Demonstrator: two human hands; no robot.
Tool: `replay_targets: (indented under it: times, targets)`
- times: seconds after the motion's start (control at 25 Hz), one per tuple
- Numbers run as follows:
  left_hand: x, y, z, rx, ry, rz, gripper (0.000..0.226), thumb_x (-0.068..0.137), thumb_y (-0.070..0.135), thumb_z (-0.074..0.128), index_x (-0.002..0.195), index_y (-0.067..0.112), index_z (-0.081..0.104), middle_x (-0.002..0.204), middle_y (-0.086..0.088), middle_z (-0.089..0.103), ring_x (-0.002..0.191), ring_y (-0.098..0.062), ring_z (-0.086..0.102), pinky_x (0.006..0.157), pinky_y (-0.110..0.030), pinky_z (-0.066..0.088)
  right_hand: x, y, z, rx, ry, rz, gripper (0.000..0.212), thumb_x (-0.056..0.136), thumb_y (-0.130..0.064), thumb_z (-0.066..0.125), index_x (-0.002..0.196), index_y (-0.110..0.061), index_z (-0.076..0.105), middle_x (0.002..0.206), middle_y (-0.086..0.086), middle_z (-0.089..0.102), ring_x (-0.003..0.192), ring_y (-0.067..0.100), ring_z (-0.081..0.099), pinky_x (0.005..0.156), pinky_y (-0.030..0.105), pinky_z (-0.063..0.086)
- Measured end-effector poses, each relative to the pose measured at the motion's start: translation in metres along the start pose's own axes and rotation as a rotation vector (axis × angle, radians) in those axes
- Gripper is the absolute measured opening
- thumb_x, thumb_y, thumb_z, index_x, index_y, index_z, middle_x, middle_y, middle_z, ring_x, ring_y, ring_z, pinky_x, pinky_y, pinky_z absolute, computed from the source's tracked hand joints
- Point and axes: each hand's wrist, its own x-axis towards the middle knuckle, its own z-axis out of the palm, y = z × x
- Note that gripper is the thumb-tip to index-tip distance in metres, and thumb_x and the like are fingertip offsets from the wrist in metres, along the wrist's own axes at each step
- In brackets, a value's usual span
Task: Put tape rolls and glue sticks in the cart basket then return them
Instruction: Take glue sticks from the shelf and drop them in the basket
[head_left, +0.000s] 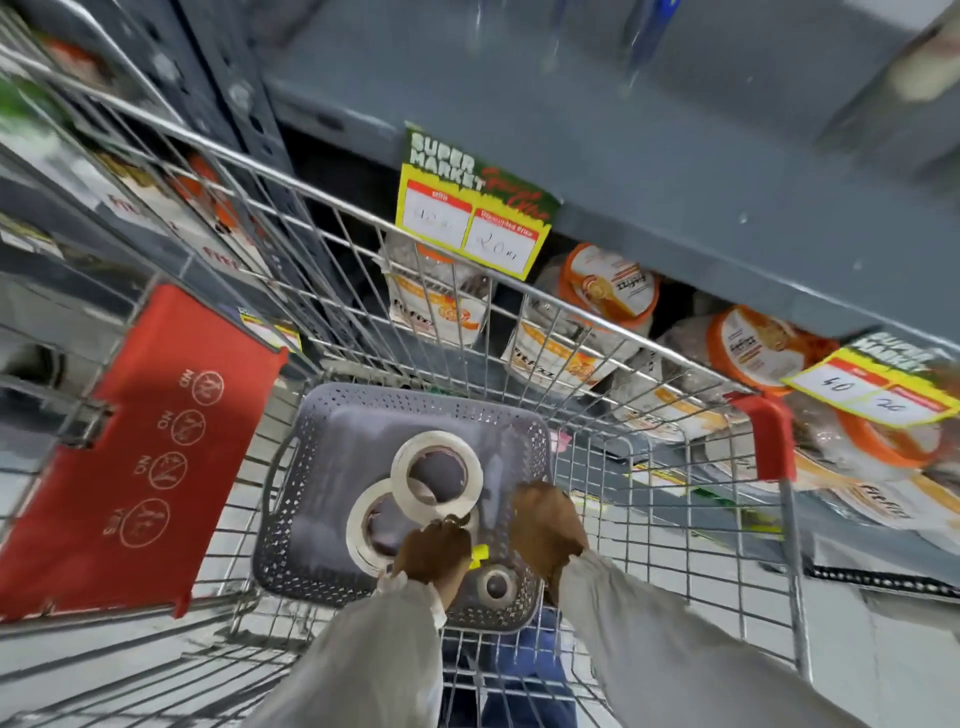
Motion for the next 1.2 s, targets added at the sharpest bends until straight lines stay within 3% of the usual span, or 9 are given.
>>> replay_targets:
  times: [0.08, 0.16, 0.28, 0.36, 0.52, 0.72, 0.88, 1.04, 1.2]
  targets:
    - [-0.017, -0.004, -0.02, 0.032, 0.06, -0.052, 0.023, 0.087, 0.014, 0.049, 0.106, 0.007, 0.06, 0.111, -0.013, 0.061, 0.103, -0.029, 0.062, 0.075, -0.034, 0.052, -0.014, -0.001, -0.019, 0.212, -0.005, 0.053, 0.023, 0.083, -0.007, 0.053, 0.101, -0.007, 0.068, 0.105, 0.016, 0.069, 0.094, 0.029, 0.066, 0.079, 0.033, 0.055]
    - [-0.025, -0.012, -0.04, -0.008, 0.152, -0.127, 0.026, 0.08, 0.022, 0.066, 0.1, 0.007, 0.063, 0.104, -0.015, 0.063, 0.094, -0.028, 0.065, 0.073, -0.032, 0.054, -0.03, -0.014, -0.037, 0.305, 0.079, 0.069, 0.022, 0.084, -0.009, 0.053, 0.095, -0.011, 0.072, 0.1, 0.015, 0.072, 0.091, 0.029, 0.067, 0.077, 0.032, 0.055]
    - [-0.035, -0.025, -0.064, -0.109, 0.183, -0.191, 0.034, 0.092, 0.022, 0.04, 0.123, 0.011, 0.047, 0.127, -0.012, 0.052, 0.115, -0.027, 0.052, 0.09, -0.035, 0.045, -0.041, -0.031, -0.051, 0.527, 0.164, 0.167, 0.019, 0.08, -0.016, 0.061, 0.093, -0.021, 0.074, 0.091, 0.011, 0.074, 0.091, 0.029, 0.068, 0.073, 0.028, 0.051]
    - [-0.043, -0.034, -0.081, -0.217, 0.282, -0.206, 0.041, 0.087, 0.019, 0.032, 0.124, 0.007, 0.045, 0.122, -0.017, 0.057, 0.111, -0.032, 0.055, 0.086, -0.039, 0.046, -0.048, -0.044, -0.062, 0.6, 0.214, 0.204, 0.014, 0.079, -0.026, 0.064, 0.088, -0.02, 0.073, 0.076, 0.007, 0.069, 0.084, 0.026, 0.068, 0.067, 0.029, 0.048]
    - [-0.063, -0.039, -0.117, -0.572, 0.585, -0.272, 0.044, 0.082, 0.037, 0.031, 0.103, 0.005, 0.053, 0.095, -0.024, 0.064, 0.09, -0.042, 0.059, 0.071, -0.045, 0.047, -0.058, -0.07, -0.084, 0.586, 0.517, -0.058, 0.046, 0.083, -0.047, 0.039, 0.087, -0.007, 0.063, 0.083, 0.016, 0.067, 0.072, 0.034, 0.064, 0.059, 0.034, 0.047]
    - [-0.062, -0.042, -0.196, -0.664, 0.922, -0.32, 0.01, 0.09, 0.011, 0.051, 0.09, 0.003, 0.056, 0.074, -0.019, 0.06, 0.07, -0.033, 0.058, 0.059, -0.034, 0.032, -0.068, -0.111, -0.162, 0.648, 0.606, -0.361, 0.037, 0.097, -0.041, 0.033, 0.108, -0.013, 0.054, 0.095, 0.008, 0.068, 0.081, 0.027, 0.063, 0.066, 0.033, 0.042]
    - [-0.039, -0.041, -0.295, -0.6, 1.217, -0.167, 0.017, 0.089, 0.015, 0.05, 0.089, 0.001, 0.057, 0.078, -0.024, 0.059, 0.078, -0.039, 0.053, 0.07, -0.039, 0.033, -0.044, -0.12, -0.229, 0.836, 0.784, -0.396, 0.022, 0.096, -0.036, 0.04, 0.105, -0.02, 0.051, 0.097, 0.005, 0.066, 0.084, 0.022, 0.063, 0.076, 0.032, 0.047]
    - [-0.003, -0.028, -0.368, -0.773, 1.211, 0.045, 0.027, 0.095, 0.02, 0.047, 0.111, -0.001, 0.051, 0.102, -0.021, 0.06, 0.092, -0.034, 0.057, 0.075, -0.026, 0.038, -0.001, -0.114, -0.286, 0.917, 0.834, -0.302, 0.024, 0.094, -0.023, 0.051, 0.116, -0.023, 0.043, 0.091, 0.001, 0.063, 0.088, 0.032, 0.064, 0.079, 0.044, 0.05]
    - [0.03, -0.018, -0.399, -0.799, 1.058, -0.028, 0.021, 0.094, 0.01, 0.046, 0.113, 0.001, 0.045, 0.109, -0.018, 0.063, 0.1, -0.034, 0.059, 0.068, -0.022, 0.032, 0.039, -0.111, -0.319, 0.848, 0.842, -0.211, 0.037, 0.094, -0.017, 0.051, 0.128, -0.012, 0.038, 0.095, 0.006, 0.06, 0.092, 0.035, 0.06, 0.075, 0.037, 0.044]
